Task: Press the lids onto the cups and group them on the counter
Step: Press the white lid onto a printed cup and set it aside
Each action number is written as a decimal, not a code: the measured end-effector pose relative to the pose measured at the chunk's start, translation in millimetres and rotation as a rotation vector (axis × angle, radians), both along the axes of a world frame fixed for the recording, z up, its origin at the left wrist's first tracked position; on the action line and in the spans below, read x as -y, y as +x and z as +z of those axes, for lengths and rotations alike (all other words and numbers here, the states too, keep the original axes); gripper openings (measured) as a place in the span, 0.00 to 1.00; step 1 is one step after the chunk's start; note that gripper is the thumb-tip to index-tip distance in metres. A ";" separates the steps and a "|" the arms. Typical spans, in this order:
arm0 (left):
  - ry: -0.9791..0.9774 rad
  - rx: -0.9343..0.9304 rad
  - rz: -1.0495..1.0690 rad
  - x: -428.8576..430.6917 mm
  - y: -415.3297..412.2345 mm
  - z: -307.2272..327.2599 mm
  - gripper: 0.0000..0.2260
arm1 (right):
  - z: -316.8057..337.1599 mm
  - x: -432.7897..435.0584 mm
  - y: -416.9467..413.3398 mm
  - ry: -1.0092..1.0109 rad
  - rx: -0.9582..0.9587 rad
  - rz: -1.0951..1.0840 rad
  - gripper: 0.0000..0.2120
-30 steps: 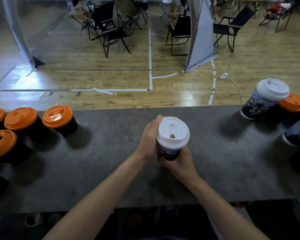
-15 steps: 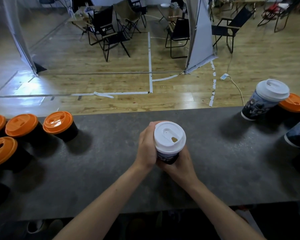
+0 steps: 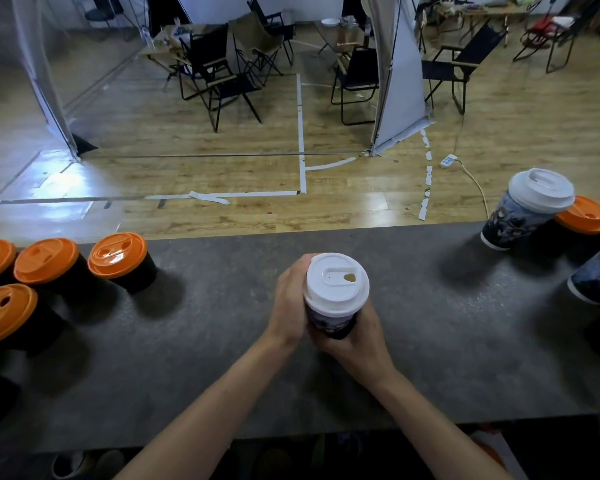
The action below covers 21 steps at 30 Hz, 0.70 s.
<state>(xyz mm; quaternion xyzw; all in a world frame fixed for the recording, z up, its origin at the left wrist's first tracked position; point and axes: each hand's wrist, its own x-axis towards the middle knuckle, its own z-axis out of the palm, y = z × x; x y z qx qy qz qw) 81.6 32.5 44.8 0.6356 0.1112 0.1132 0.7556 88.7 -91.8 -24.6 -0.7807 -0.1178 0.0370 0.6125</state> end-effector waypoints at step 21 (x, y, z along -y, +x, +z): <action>0.025 0.066 0.131 13.1 -7.0 -2.2 0.16 | -2.0 -1.3 3.4 0.013 -0.020 0.051 0.45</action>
